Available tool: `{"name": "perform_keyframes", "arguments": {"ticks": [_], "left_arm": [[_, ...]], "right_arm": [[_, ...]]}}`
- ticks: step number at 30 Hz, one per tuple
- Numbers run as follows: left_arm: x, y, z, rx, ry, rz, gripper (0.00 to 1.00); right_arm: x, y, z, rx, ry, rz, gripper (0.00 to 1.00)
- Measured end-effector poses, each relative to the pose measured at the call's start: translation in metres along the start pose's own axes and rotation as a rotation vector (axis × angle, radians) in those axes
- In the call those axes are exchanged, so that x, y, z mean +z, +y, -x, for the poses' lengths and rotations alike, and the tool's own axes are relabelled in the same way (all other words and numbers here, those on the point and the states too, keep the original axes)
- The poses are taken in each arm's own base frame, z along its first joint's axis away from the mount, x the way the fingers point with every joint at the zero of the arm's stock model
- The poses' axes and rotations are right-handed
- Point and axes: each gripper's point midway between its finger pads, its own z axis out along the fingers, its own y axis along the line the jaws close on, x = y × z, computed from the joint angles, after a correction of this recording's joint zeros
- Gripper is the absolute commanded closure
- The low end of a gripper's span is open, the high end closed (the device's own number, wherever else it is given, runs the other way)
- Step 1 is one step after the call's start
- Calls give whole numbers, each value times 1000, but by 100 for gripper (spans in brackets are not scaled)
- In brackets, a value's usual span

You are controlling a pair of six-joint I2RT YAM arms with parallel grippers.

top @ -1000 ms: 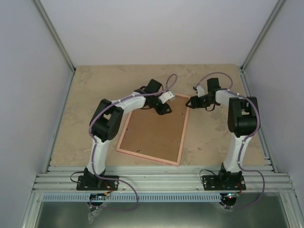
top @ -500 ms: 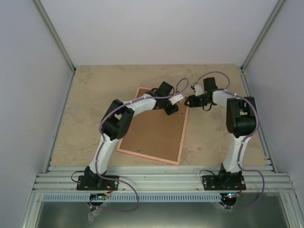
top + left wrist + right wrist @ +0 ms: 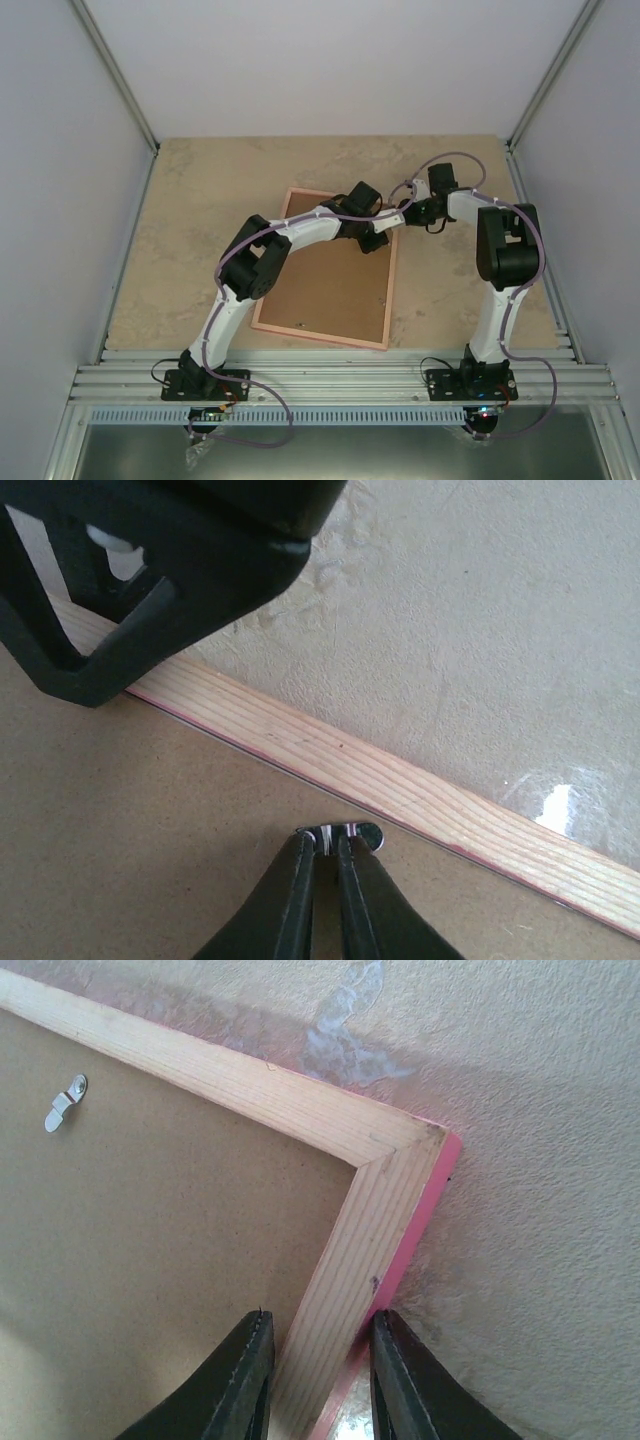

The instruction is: Put the photo into the frame

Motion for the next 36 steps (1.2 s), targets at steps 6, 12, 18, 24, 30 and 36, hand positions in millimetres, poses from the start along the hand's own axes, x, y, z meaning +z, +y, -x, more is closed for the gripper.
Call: {"name": "perform_keyframes", "arguments": {"ticks": [6,12,18,24,30,36], "left_arm": [[2,3,1,-22,0,10,92],[3,7,1,-49,2,44,91],[5,13,7,-103,-33,82,78],[7,14,8,-40,-59,78,76],[2,15,6,46,-52,38,75],[-9,25,-3,50,-48,-19,72]], "right_arm": [[0,1,-1,12,-2,3,99],[0,1,-2,25,-16,3,99],[1,1,-1,35,-31,4,100],[1,1,-1,42,-38,4,99],[2,5,-2,39,-33,12,100],[4,9,-4,32,-28,22,99]]}}
